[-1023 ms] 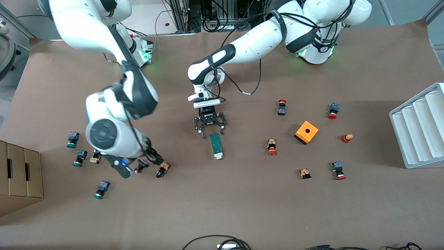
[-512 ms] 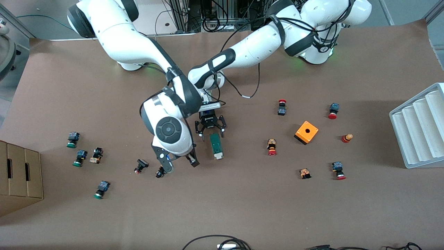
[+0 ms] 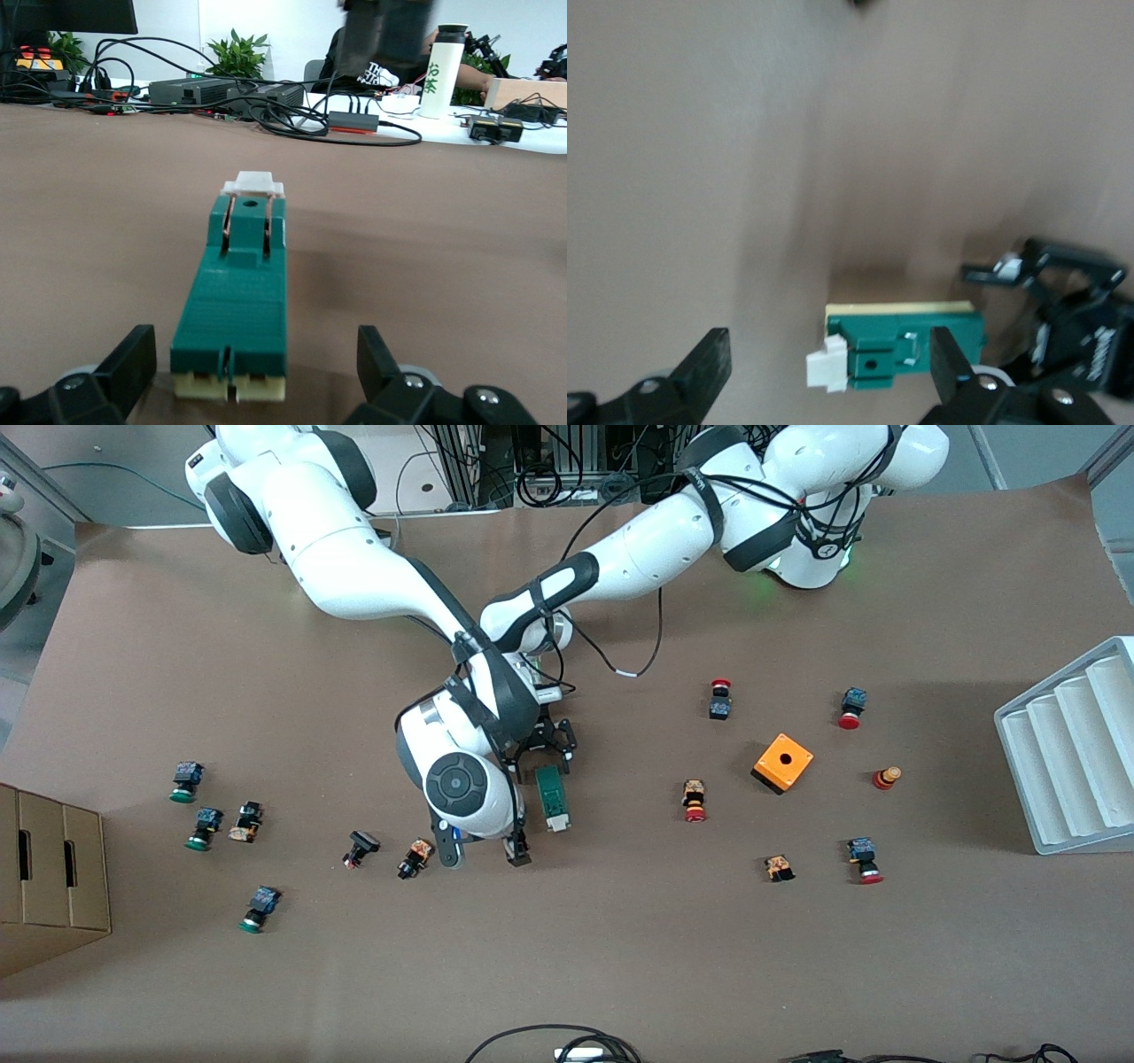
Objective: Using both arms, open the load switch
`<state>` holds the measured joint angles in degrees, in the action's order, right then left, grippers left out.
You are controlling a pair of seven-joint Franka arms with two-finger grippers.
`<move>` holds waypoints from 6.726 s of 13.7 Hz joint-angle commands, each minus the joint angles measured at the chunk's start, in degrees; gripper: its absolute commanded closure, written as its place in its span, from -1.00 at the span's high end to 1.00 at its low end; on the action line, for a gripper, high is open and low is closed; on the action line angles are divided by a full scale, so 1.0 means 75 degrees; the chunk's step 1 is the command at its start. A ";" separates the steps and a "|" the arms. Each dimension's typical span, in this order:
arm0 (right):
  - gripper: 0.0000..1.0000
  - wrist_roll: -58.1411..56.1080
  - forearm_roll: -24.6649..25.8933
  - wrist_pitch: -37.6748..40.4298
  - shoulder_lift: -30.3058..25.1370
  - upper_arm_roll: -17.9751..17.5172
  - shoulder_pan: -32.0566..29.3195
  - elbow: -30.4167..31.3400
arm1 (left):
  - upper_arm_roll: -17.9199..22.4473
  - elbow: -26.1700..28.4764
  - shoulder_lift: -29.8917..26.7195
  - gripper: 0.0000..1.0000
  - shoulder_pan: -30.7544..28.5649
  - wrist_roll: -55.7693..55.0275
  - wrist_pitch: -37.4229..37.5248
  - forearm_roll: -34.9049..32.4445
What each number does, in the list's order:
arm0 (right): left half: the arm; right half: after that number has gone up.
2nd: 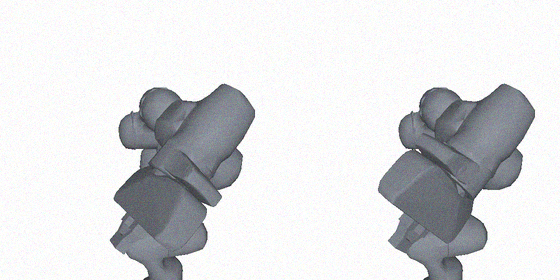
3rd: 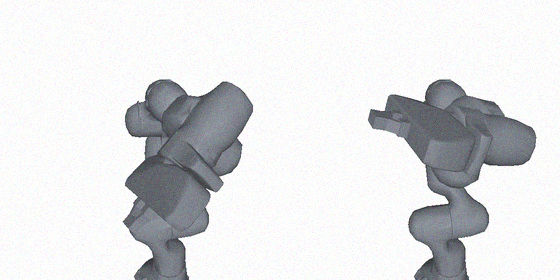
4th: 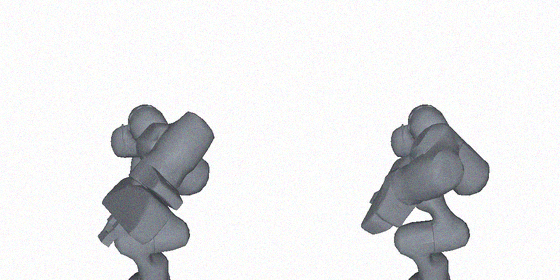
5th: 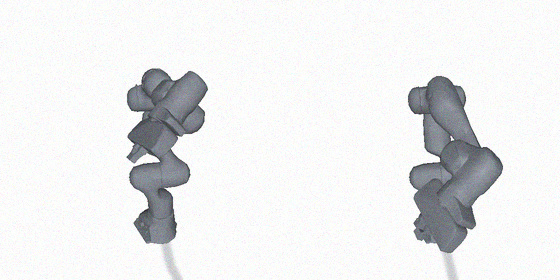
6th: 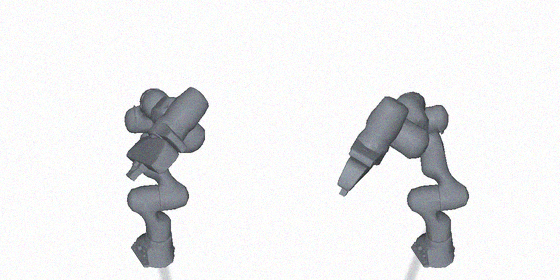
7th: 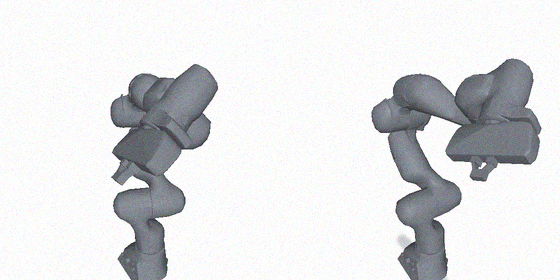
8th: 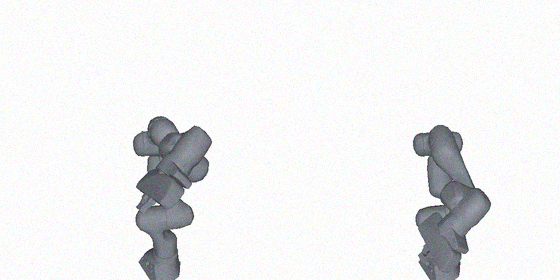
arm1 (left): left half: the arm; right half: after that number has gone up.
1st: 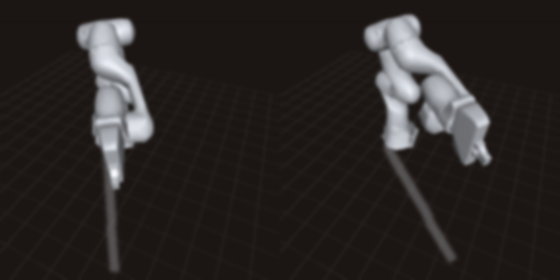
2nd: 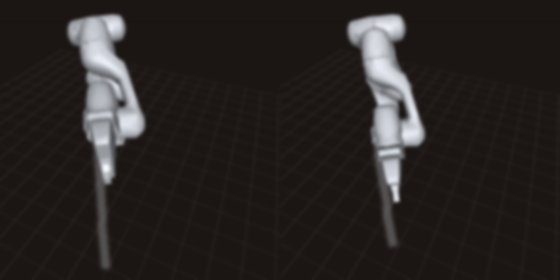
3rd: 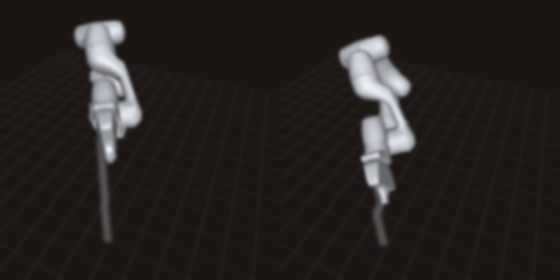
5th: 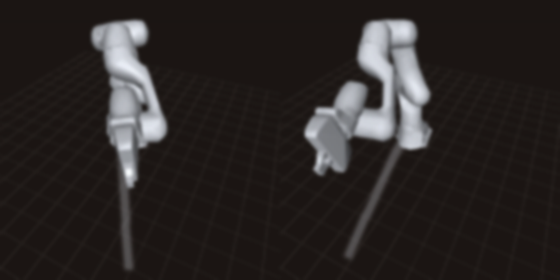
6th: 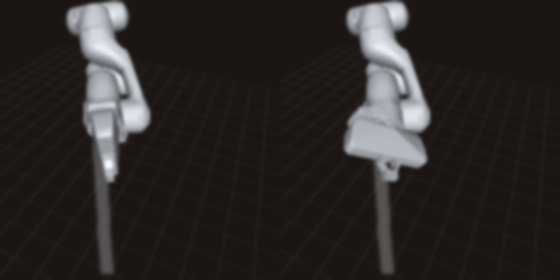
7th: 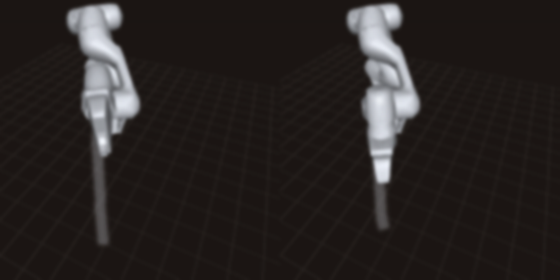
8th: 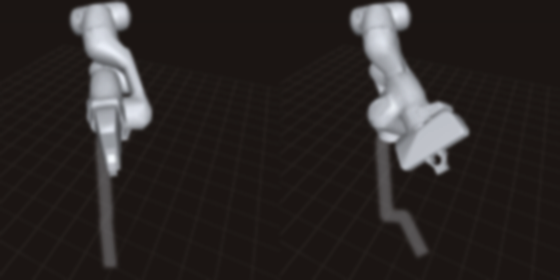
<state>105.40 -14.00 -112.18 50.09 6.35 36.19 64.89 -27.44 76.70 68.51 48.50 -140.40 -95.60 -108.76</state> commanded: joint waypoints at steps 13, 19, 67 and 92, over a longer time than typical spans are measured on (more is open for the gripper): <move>0.30 0.1251 -0.0735 -0.0851 0.1126 0.0232 0.0613 -0.0988 | 0.0049 -0.0289 0.0147 0.72 0.0178 0.0333 0.0290 0.0111; 0.23 0.1251 -0.0747 -0.0863 0.1220 0.0313 0.0601 -0.1000 | 0.0061 -0.0266 0.0147 0.28 0.0166 0.0310 0.0290 0.0111; -0.05 0.1473 -0.0970 -0.0617 0.1103 0.0232 0.0519 -0.0719 | 0.0061 -0.0195 0.0171 0.00 0.0166 0.0298 0.0255 0.0111; -0.42 0.2212 -0.1227 -0.0723 0.0904 0.0115 0.0519 -0.0180 | 0.0061 -0.0195 0.0276 0.00 0.0166 0.0263 0.0232 0.0087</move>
<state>121.10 -20.95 -117.39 58.11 7.85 39.94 60.03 -26.99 76.33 68.84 49.32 -138.94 -93.46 -107.93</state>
